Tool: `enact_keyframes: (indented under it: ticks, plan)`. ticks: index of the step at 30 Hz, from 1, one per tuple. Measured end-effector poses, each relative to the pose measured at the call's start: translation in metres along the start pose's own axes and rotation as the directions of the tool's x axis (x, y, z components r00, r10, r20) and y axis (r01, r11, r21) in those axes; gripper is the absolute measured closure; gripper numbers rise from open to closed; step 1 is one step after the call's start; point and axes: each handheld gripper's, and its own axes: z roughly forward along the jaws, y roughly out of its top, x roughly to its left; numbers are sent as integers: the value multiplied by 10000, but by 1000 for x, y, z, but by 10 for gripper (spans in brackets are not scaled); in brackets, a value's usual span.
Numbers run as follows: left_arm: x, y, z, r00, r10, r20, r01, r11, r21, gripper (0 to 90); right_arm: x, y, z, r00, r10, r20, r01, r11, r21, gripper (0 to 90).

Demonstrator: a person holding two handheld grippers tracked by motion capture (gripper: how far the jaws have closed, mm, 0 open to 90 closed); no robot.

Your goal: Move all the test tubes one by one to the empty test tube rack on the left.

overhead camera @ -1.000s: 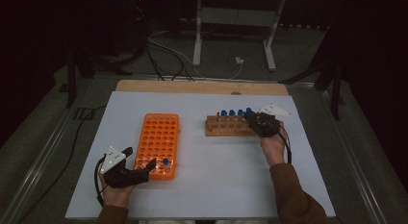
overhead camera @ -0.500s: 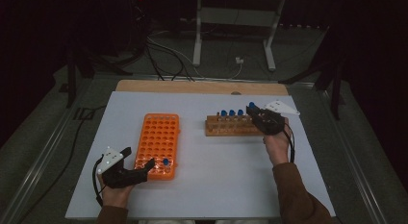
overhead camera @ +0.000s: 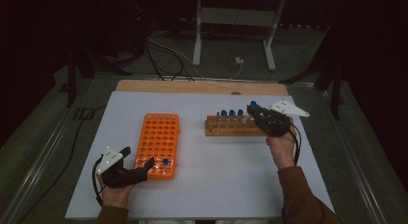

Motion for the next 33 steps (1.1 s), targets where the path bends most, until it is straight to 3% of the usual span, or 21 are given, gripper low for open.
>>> enact_keyframes:
  ticks: [12,19,23,26,33]
  plan:
    - [-2,3,-1,9993,376,-66,-377,9992,-111,8,28,-3,0,9944,-231,-1033,243,9996,109,770]
    - [-3,12,2,9984,507,265,-504,9986,-136,8,47,-4,9,9847,-326,-1714,367,9991,205,769]
    - [-8,20,5,9943,928,524,-918,9955,-212,9,60,-3,16,9782,-388,-2038,456,9985,290,770]
    - [-10,26,7,9886,1382,593,-1339,9885,-700,22,69,-1,22,9722,-373,-2310,454,9985,297,769]
    - [-13,42,15,9827,1712,708,-1653,9828,-819,22,95,5,37,9547,-513,-2930,645,9973,355,768]
